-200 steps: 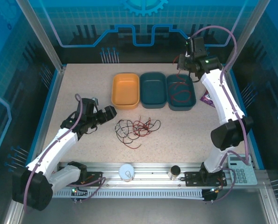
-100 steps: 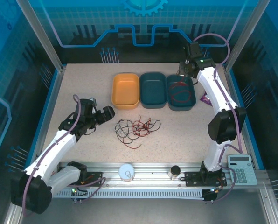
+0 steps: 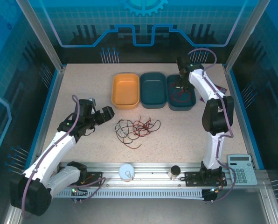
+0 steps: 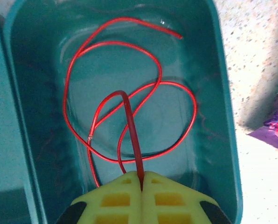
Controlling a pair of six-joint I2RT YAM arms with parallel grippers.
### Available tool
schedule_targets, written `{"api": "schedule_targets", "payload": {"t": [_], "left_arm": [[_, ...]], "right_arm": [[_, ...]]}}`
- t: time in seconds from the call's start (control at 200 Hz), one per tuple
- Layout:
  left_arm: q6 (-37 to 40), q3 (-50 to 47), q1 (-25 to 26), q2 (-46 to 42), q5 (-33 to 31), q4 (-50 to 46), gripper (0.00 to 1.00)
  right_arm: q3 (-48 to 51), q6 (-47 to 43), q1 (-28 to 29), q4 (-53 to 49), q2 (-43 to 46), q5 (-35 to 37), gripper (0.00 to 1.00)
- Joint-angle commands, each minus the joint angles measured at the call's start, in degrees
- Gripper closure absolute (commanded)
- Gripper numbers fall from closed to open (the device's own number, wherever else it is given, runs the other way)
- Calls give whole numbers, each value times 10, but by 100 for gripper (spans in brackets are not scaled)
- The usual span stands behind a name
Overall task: Untangle the cables
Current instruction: Place the cable in the container.
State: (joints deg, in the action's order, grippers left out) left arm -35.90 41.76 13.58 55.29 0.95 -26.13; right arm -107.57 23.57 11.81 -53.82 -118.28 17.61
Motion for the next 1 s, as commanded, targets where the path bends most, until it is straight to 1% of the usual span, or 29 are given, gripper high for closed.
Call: {"api": "schedule_targets", "payload": {"t": [0.0, 0.085, 0.17, 0.22, 0.28, 0.375, 0.595, 0.695, 0.851, 0.996], "left_arm": [[13, 13, -4, -20, -15, -16, 1], [16, 9, -4, -27, -16, -16, 1], [16, 6, -4, -32, -15, -14, 1], [15, 5, -5, -32, -15, -14, 1], [14, 4, -5, -33, -14, -12, 1], [11, 2, -4, -34, -13, -11, 1], [6, -8, -5, -40, -15, -2, 1], [7, -9, -5, -41, -12, 0, 1], [7, -8, -5, -40, -8, 2, 1], [0, -10, -5, -38, -10, 4, 1]], "right_arm": [[3, 10, -12, -19, -20, -17, 100], [-4, 10, -16, -23, -34, -28, 99], [-10, 10, -19, -30, -46, -35, 95], [-14, 9, -20, -35, -51, -35, 89], [-17, 9, -21, -42, -51, -28, 84], [-12, 11, -23, -46, -36, -16, 72], [18, 11, -28, -42, 30, -5, 57], [31, 12, -28, -43, 60, -3, 53], [57, 16, -22, -40, 114, -11, 51], [92, 22, 12, -36, 175, -16, 52]]}}
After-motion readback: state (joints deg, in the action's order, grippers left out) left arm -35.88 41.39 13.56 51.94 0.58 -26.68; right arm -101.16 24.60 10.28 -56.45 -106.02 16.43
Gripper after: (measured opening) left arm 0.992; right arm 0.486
